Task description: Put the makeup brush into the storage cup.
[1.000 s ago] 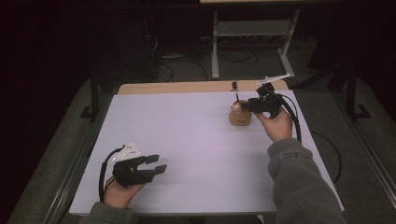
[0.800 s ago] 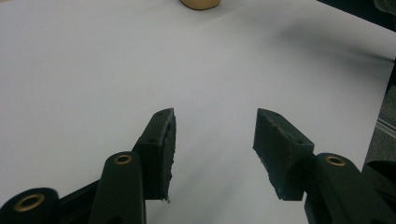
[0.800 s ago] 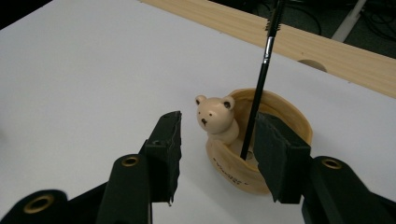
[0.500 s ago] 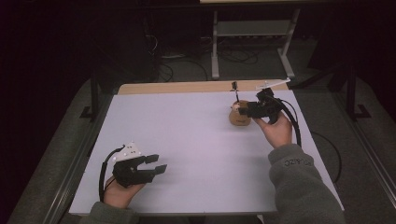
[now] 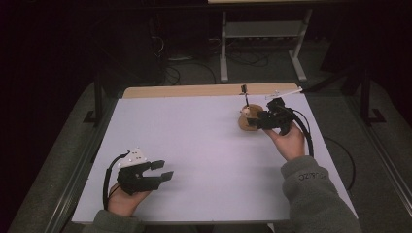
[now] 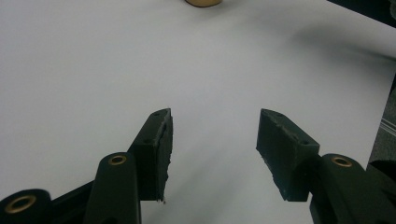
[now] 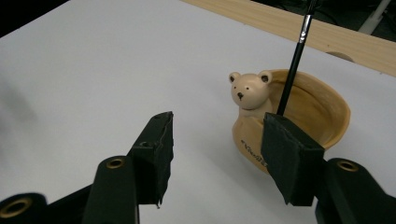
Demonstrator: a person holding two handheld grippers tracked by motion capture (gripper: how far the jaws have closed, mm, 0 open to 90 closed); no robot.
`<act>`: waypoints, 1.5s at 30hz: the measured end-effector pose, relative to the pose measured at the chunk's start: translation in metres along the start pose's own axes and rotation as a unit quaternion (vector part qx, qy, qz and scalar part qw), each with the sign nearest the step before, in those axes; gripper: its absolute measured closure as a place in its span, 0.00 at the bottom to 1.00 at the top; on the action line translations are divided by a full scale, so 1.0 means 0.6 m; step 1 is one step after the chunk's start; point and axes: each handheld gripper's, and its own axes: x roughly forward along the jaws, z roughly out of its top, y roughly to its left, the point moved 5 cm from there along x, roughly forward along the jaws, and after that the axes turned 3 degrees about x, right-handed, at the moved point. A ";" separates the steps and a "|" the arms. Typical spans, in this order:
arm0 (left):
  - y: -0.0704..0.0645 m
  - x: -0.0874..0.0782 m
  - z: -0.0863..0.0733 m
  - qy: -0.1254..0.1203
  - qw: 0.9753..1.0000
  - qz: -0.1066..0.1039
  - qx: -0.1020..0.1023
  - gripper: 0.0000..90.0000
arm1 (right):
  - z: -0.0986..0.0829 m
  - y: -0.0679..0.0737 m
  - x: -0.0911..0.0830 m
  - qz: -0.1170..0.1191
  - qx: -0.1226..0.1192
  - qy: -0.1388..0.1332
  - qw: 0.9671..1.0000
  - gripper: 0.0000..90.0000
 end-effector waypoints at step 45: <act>0.002 0.002 0.000 -0.001 1.000 0.003 -0.001 0.48 | -0.065 0.034 -0.020 0.016 0.000 -0.008 1.000 0.41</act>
